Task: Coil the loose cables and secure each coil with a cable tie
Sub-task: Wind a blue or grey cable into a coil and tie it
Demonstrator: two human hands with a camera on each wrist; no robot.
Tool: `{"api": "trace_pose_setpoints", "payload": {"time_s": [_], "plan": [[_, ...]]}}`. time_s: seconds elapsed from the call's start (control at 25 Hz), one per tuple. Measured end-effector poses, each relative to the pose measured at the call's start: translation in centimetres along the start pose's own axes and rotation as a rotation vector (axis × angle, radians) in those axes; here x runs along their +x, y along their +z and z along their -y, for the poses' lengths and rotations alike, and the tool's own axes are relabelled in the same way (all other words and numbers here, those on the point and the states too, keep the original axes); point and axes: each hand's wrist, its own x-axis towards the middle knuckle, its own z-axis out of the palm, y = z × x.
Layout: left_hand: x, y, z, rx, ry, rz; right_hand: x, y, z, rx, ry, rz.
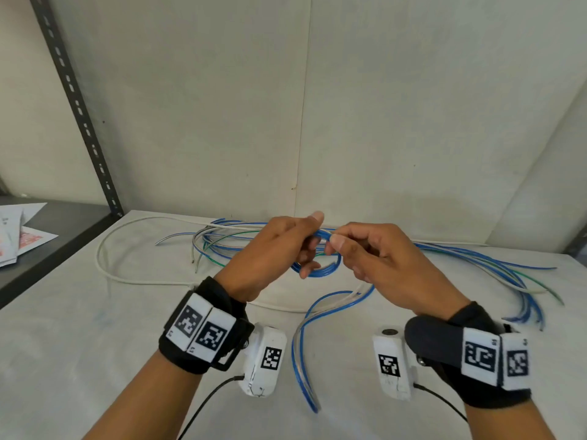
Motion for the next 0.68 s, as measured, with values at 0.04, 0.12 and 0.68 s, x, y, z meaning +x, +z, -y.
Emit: {"api": "trace_pose_setpoints", "payload": {"time_s": [0.04, 0.12, 0.68], "plan": [[-0.1, 0.2, 0.2, 0.03, 0.002, 0.02, -0.2, -0.3, 0.1, -0.034, 0.001, 0.033], [-0.1, 0.4, 0.5, 0.059, 0.02, 0.024, -0.3, -0.5, 0.1, -0.058, 0.006, 0.052], [0.7, -0.3, 0.0, -0.674, 0.033, -0.282, 0.8, 4.0, -0.1, 0.257, -0.037, -0.336]]}}
